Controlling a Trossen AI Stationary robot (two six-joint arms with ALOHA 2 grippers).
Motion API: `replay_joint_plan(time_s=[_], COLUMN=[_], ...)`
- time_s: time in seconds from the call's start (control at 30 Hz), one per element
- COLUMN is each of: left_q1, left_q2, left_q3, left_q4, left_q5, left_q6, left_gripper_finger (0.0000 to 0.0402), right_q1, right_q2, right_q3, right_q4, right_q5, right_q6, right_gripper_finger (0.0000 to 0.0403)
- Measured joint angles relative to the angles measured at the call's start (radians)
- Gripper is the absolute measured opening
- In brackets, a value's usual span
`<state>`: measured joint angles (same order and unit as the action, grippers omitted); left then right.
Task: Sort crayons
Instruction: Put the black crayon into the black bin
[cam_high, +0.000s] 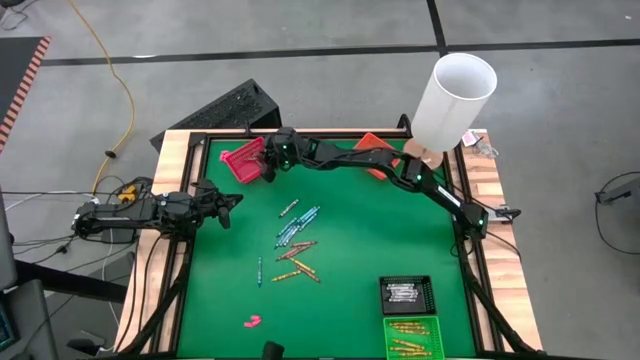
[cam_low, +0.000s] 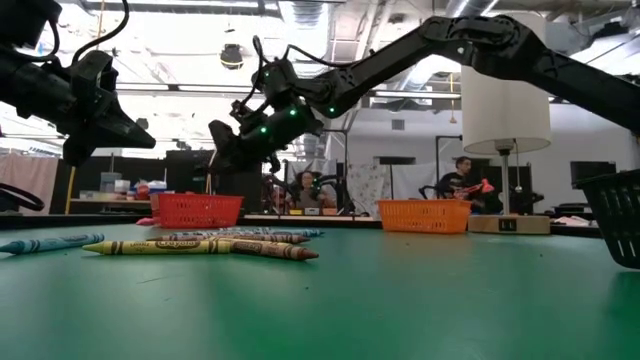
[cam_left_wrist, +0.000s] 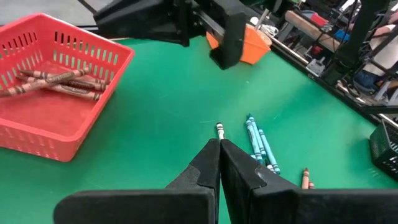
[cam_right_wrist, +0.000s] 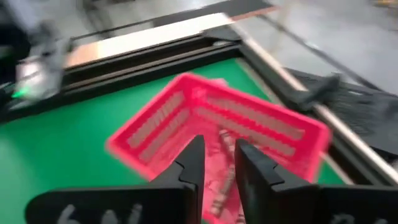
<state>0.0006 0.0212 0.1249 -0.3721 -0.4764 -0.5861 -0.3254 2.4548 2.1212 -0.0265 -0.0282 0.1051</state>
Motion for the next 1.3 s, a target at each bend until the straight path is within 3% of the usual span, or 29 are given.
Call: replay_joint_plan(time_s=[0.13,0.37,0.6,0.9,1.3], left_q1=[0.0,0.0,0.0,0.0,0.0], left_q2=[0.0,0.0,0.0,-0.001,0.0], left_q3=[0.0,0.0,0.0,0.0,0.0], left_q4=[0.0,0.0,0.0,0.0,0.0], left_q5=[0.009,0.009,0.0,-0.002,-0.001], left_q6=[0.0,0.001,0.003,0.002,-0.001], left_gripper_finger=[0.0,0.0,0.0,0.0,0.0], right_q1=[0.004,0.036,0.09,0.152,0.139], right_q2=[-0.051,-0.184,-0.19,-0.106,-0.042], right_q3=[-0.002,0.002,-0.001,-0.004,-0.006], right_q4=[-0.071,-0.459,-0.675,-0.652,-0.71], right_q5=[-0.155,-0.31,-0.319,-0.301,-0.236], right_q6=[-0.103,-0.406,-0.565,-0.614,-0.665], right_gripper_finger=[0.0086,0.0087,0.0087,0.0087,0.0087])
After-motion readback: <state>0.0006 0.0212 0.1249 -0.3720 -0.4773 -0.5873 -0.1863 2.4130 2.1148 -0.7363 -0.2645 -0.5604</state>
